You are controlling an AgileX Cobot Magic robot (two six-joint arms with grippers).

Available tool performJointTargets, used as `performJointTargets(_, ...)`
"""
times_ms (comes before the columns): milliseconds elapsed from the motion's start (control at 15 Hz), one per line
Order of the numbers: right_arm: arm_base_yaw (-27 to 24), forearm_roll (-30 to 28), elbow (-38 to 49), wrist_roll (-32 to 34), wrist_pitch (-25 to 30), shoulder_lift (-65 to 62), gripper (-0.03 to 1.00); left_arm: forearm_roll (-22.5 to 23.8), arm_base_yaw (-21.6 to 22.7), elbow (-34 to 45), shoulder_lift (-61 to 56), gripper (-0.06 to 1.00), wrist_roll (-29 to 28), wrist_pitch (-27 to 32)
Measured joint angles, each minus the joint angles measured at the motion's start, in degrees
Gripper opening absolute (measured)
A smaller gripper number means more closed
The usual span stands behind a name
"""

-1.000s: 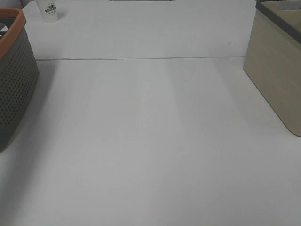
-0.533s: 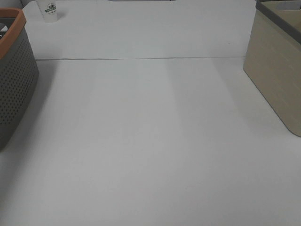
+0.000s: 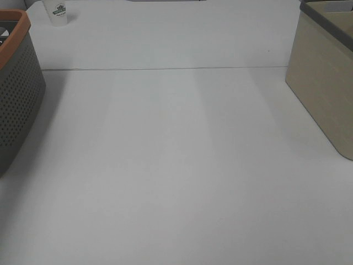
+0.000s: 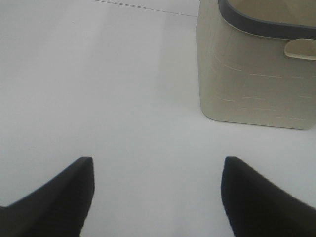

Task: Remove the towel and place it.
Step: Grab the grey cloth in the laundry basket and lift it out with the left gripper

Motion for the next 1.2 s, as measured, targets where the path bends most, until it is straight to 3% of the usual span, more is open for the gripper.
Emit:
performJointTargets(533, 0.00, 0.00, 0.00, 1.38, 0.00, 0.00, 0.71, 1.09, 0.06, -4.98, 0.97, 0.66, 1.15, 5.50)
performJointTargets(733, 0.00, 0.00, 0.00, 1.49, 0.00, 0.00, 0.71, -0.80, 0.06, -4.98, 2.01, 0.64, 1.15, 6.02)
performJointTargets(867, 0.00, 0.00, 0.00, 1.55, 0.00, 0.00, 0.71, -1.32, 0.06, -4.98, 2.01, 0.52, 1.15, 7.85)
performJointTargets(1067, 0.00, 0.00, 0.00, 1.55, 0.00, 0.00, 0.71, -1.32, 0.06, -4.98, 2.01, 0.11, 1.20, 10.03)
performJointTargets(1133, 0.00, 0.00, 0.00, 1.55, 0.00, 0.00, 0.71, -1.20, 0.06, -4.98, 2.01, 0.02, 1.20, 10.03)
performJointTargets(1200, 0.00, 0.00, 0.00, 1.55, 0.00, 0.00, 0.71, -0.80, 0.06, -4.98, 1.72, 0.00, 1.20, 10.03)
